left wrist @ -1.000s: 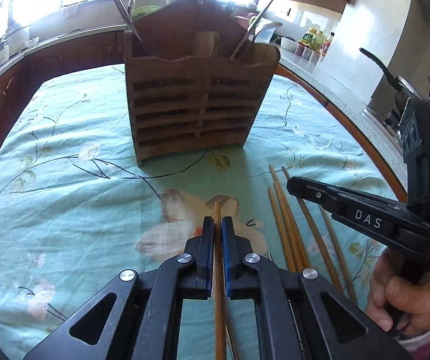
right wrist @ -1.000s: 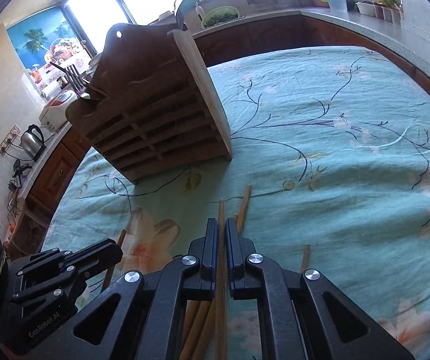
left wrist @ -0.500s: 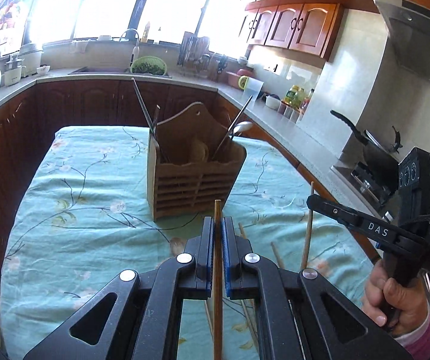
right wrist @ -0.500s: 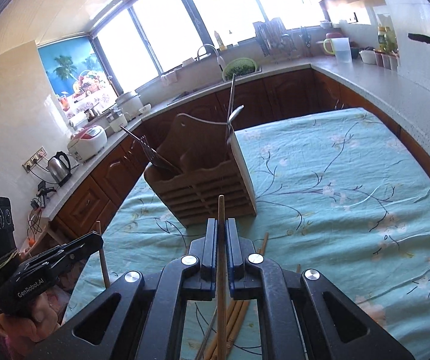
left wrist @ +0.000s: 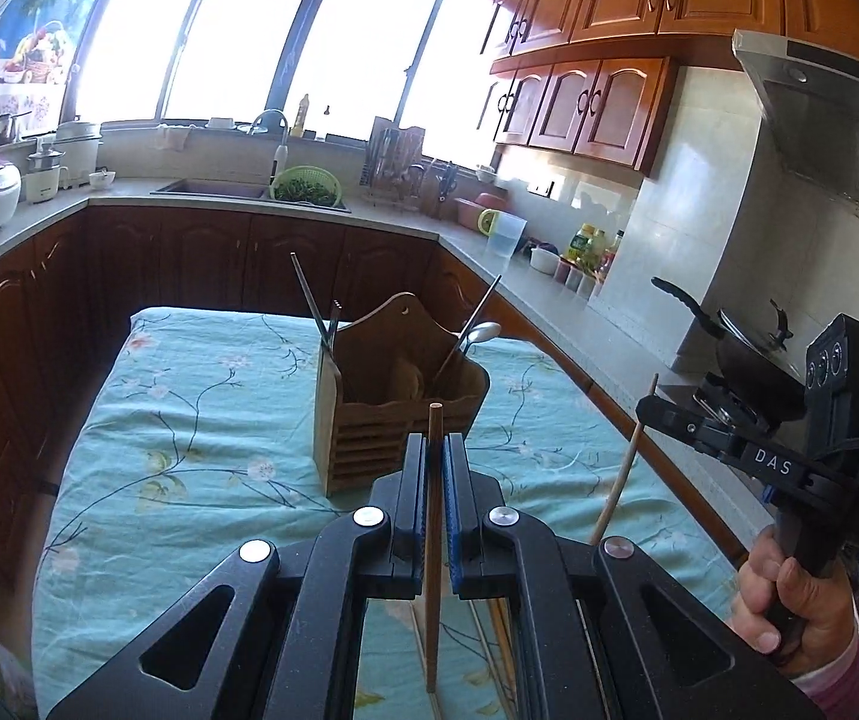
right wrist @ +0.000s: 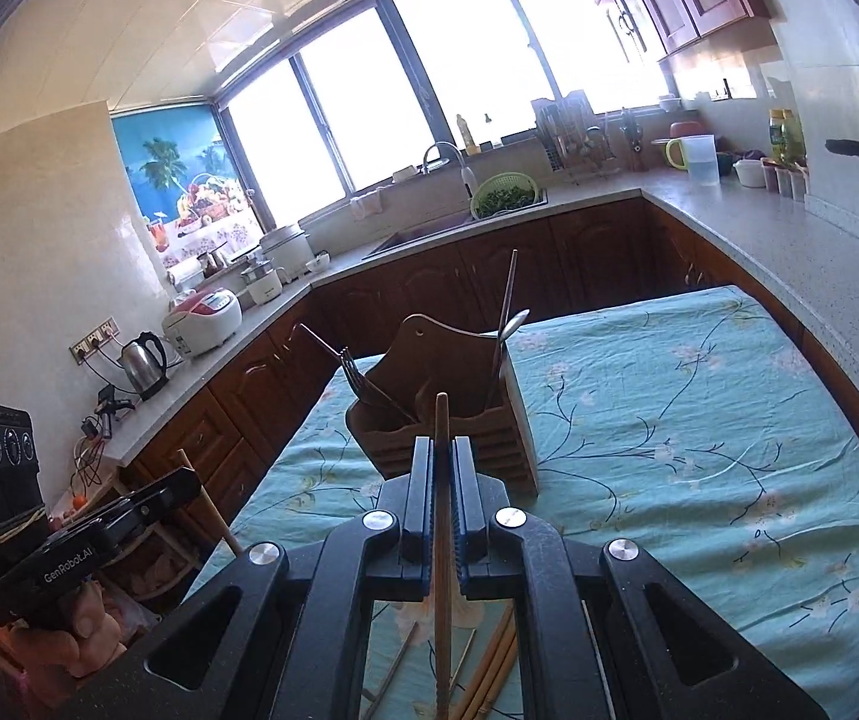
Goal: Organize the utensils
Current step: 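Lift the wooden chopsticks in both tools toward the wooden caddy, then lower the left tool's chopstick into the caddy and open while the right tool does likewise, then move both open tools back over the loose sticks on the tablecloth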
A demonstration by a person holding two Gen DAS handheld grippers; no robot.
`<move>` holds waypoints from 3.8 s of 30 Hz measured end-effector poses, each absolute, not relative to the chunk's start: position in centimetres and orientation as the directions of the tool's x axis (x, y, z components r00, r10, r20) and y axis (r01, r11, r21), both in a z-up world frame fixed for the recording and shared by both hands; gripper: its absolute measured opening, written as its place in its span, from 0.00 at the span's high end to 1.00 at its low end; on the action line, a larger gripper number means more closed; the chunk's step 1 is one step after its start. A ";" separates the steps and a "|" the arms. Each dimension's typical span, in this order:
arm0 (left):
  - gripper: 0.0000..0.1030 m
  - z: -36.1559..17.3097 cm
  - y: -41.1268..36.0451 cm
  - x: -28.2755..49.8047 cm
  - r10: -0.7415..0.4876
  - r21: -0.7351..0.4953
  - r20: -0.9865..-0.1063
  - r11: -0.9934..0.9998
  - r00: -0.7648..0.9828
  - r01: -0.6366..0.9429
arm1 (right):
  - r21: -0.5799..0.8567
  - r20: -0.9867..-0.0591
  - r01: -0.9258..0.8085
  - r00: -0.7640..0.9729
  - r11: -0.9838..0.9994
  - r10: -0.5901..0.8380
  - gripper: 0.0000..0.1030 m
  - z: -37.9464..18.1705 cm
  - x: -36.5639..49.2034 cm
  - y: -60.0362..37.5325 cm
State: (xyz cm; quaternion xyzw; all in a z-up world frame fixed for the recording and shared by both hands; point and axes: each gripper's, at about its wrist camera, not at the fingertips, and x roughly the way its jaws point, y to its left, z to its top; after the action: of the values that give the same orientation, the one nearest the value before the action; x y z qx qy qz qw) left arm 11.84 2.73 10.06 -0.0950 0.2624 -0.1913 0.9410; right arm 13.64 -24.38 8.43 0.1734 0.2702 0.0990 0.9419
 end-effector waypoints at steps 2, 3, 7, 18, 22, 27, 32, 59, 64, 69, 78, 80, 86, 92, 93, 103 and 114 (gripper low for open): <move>0.97 10.0 2.7 12.1 -0.409 -0.279 -0.458 0.909 0.790 0.309 | 0.379 -0.470 -0.095 0.837 0.920 0.280 0.95 8.6 13.6 -24.4; 0.97 10.1 2.7 12.2 -0.409 -0.280 -0.458 0.909 0.790 0.309 | 0.380 -0.469 -0.095 0.838 0.920 0.280 0.95 8.7 13.6 -24.4; 0.97 10.0 2.6 12.8 -0.407 -0.279 -0.458 0.910 0.790 0.307 | 0.380 -0.465 -0.094 0.840 0.920 0.279 0.95 8.7 13.8 -24.5; 0.97 10.8 2.6 14.1 -0.398 -0.259 -0.434 0.914 0.808 0.311 | 0.384 -0.447 -0.096 0.851 0.918 0.276 0.95 9.9 15.5 -25.0; 0.97 12.2 2.7 15.4 -0.382 -0.242 -0.397 0.921 0.835 0.306 | 0.376 -0.416 -0.093 0.872 0.922 0.258 0.95 11.4 17.0 -25.3; 0.97 14.6 2.8 17.4 -0.361 -0.214 -0.334 0.929 0.871 0.303 | 0.394 -0.356 -0.098 0.901 0.914 0.250 0.95 13.9 19.8 -25.9; 0.97 16.8 3.2 20.3 -0.334 -0.220 -0.264 0.934 0.905 0.280 | 0.401 -0.296 -0.081 0.931 0.912 0.213 0.95 16.1 23.0 -26.5; 0.97 5.3 0.8 32.1 -0.266 -0.316 -0.337 0.936 0.903 0.157 | 0.402 -0.411 0.021 0.898 0.915 0.159 0.95 6.0 29.6 -26.4; 0.97 5.7 0.3 31.4 -0.258 -0.278 -0.337 0.946 0.905 0.166 | 0.396 -0.422 0.024 0.893 0.918 0.159 0.95 6.3 29.6 -26.3; 0.96 5.6 0.4 31.3 -0.256 -0.278 -0.342 0.947 0.904 0.163 | 0.395 -0.429 0.029 0.890 0.918 0.157 0.95 6.2 29.8 -26.4; 0.74 6.0 1.8 30.2 -0.267 -0.289 -0.352 0.943 0.897 0.167 | 0.427 -0.407 0.000 0.893 0.904 0.192 0.34 6.8 28.8 -26.8; 0.57 6.4 2.1 29.4 -0.259 -0.294 -0.337 0.942 0.905 0.160 | 0.442 -0.389 -0.008 0.900 0.897 0.199 0.31 7.2 27.9 -27.2; 0.21 6.3 2.4 25.9 -0.233 -0.295 -0.334 0.946 0.913 0.134 | 0.487 -0.350 -0.013 0.913 0.873 0.209 0.06 8.0 24.5 -28.4; 0.20 5.2 2.3 21.4 -0.242 -0.297 -0.353 0.945 0.904 0.138 | 0.496 -0.355 -0.014 0.909 0.868 0.218 0.04 7.7 20.3 -28.8; 0.20 5.0 2.3 20.7 -0.242 -0.297 -0.357 0.945 0.902 0.136 | 0.494 -0.360 -0.011 0.908 0.869 0.216 0.04 7.5 19.5 -28.8; 0.19 3.4 2.4 15.3 -0.254 -0.302 -0.440 0.945 0.861 0.124 | 0.484 -0.433 0.058 0.883 0.873 0.182 0.04 4.0 12.9 -29.0; 0.19 1.8 1.8 12.9 -0.268 -0.301 -0.519 0.946 0.811 0.120 | 0.455 -0.514 0.099 0.841 0.885 0.170 0.04 0.1 9.2 -28.2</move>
State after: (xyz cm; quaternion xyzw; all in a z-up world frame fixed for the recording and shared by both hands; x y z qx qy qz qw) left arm 12.86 1.82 1.84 -0.1280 0.2894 -0.1030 0.9430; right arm 9.17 -28.24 0.05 0.2388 0.2816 0.0190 0.9291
